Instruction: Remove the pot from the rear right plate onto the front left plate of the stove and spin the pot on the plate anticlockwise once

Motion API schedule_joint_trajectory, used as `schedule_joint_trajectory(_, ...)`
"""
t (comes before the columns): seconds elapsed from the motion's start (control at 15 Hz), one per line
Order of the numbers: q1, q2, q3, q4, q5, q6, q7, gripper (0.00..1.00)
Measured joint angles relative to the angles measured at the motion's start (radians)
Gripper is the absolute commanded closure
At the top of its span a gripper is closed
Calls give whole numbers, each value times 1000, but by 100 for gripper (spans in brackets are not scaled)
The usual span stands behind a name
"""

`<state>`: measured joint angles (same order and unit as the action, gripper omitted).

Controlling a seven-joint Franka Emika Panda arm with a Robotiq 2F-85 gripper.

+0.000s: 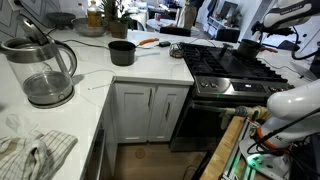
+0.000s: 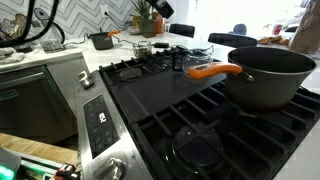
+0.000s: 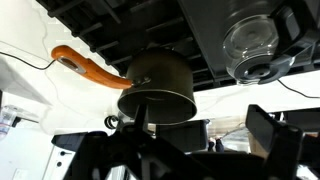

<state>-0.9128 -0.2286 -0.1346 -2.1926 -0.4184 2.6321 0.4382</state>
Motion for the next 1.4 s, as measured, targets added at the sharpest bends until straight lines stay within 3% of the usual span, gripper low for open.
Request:
schedule_joint_trajectory(0.53,51,203,-174,205,203,-96,-233,0)
schedule_joint_trajectory(0.8,55,275,-241,283,270,-125,-290,0)
schedule_joint_trajectory(1.4,65,311,-265,320,285,-125,-306,0)
